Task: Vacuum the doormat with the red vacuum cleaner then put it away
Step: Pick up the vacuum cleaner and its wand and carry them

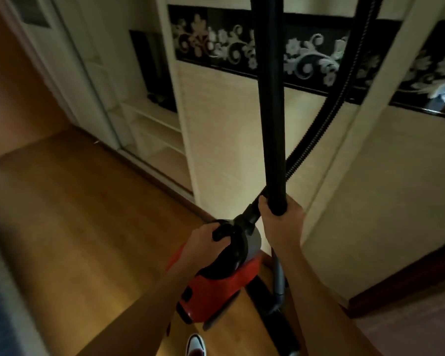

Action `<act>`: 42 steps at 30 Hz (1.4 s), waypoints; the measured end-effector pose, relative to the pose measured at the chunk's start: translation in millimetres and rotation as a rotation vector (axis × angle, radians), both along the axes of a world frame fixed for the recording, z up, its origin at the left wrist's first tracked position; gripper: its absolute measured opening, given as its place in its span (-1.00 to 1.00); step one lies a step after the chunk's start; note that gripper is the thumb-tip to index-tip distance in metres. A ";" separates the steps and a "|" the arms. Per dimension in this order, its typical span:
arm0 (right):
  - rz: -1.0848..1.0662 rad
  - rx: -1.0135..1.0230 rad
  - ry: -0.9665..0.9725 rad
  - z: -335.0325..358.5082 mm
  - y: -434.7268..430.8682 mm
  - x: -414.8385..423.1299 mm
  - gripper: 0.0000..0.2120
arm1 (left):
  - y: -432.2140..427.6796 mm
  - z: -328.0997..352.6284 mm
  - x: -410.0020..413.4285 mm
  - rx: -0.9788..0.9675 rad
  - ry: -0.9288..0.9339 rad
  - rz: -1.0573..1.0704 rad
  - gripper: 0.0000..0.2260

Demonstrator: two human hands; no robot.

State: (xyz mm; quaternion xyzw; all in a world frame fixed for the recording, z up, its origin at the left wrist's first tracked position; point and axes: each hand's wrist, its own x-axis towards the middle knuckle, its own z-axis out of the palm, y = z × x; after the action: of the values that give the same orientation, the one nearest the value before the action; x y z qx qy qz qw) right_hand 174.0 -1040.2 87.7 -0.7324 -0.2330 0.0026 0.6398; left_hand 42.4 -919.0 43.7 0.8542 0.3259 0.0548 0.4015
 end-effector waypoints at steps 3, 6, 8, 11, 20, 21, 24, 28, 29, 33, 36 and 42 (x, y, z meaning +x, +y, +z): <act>0.152 0.031 0.015 2.5 34.0 -32.1 -0.60 | 17.3 2.5 -45.7 0.009 0.005 0.123 -0.80; 0.294 0.037 0.037 2.9 70.1 -63.7 -0.64 | 38.1 2.1 -88.6 0.052 0.020 0.271 -0.89; 0.383 0.025 0.028 -0.2 96.0 -84.2 -0.68 | 53.4 0.2 -116.3 0.046 0.031 0.361 -0.90; 0.501 -0.011 0.047 -7.0 136.7 -116.2 -0.81 | 78.8 -4.9 -156.0 0.023 0.049 0.468 -0.87; 0.741 -0.054 -0.010 -16.7 304.1 -197.0 -0.61 | 203.6 -26.2 -253.4 -0.003 0.037 0.747 -0.75; 0.760 -0.054 -0.011 -16.5 325.2 -204.2 -0.61 | 221.2 -29.6 -262.0 -0.006 0.039 0.767 -0.72; 0.813 -0.063 -0.005 -13.8 387.9 -224.8 -0.62 | 276.8 -37.3 -286.9 -0.016 0.033 0.840 -0.63; 0.834 -0.069 -0.017 -9.7 462.9 -251.4 -0.61 | 348.0 -37.8 -311.7 -0.010 0.041 0.878 -0.54; 0.841 -0.070 -0.021 -10.5 480.9 -256.3 -0.60 | 364.6 -36.6 -316.6 -0.007 0.044 0.877 -0.53; 0.894 -0.089 -0.020 -14.4 546.6 -270.6 -0.60 | 428.5 -37.6 -336.5 0.013 0.050 0.891 -0.55; 0.908 -0.085 -0.023 -13.9 595.0 -279.2 -0.59 | 476.4 -35.9 -349.0 0.029 0.041 0.907 -0.63; 0.959 -0.051 -0.012 -16.9 695.9 -282.6 -0.58 | 570.5 -31.3 -355.1 0.056 0.029 0.919 -0.65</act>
State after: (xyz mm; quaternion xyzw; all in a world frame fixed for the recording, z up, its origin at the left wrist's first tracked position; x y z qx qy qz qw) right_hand -108.5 -344.3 70.9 -0.5578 -0.5484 0.2989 0.5466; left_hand -312.8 -348.5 12.4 0.6324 0.6748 0.2238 0.3076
